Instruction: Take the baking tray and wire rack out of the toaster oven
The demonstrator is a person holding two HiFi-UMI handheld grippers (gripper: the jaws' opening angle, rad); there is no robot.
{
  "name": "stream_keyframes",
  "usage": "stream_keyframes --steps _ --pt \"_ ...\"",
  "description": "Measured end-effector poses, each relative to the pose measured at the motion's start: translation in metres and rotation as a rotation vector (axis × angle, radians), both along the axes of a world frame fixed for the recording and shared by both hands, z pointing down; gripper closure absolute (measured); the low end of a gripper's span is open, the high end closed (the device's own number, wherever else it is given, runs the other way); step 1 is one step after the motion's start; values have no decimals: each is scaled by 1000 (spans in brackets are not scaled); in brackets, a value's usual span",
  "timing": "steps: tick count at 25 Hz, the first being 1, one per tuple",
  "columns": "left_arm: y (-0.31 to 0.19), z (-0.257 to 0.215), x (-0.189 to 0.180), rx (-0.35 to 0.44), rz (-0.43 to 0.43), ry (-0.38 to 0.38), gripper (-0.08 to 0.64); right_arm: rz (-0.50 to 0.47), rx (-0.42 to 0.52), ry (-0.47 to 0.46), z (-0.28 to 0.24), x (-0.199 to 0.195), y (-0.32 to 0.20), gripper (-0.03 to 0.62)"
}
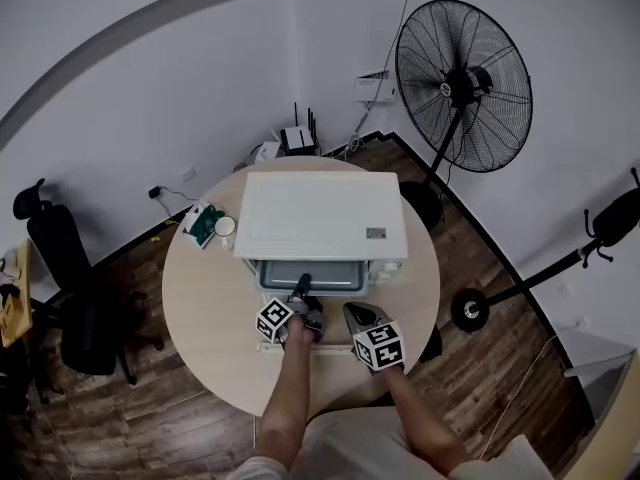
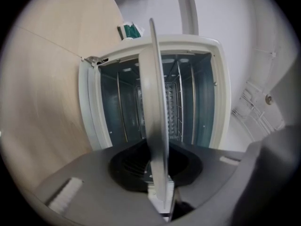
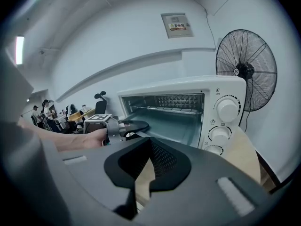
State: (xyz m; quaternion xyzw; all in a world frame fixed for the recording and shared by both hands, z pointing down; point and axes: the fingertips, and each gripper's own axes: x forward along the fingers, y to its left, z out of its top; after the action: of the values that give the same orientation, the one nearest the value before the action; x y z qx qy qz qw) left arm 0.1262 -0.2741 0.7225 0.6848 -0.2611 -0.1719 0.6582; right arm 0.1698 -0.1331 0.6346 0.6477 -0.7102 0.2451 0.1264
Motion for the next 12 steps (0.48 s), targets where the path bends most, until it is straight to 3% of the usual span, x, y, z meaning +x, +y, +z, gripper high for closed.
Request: stream_keyframes --steps 12 --pt "19 2 -10 1 -6 0 448 23 41 -24 -11 0 6 595"
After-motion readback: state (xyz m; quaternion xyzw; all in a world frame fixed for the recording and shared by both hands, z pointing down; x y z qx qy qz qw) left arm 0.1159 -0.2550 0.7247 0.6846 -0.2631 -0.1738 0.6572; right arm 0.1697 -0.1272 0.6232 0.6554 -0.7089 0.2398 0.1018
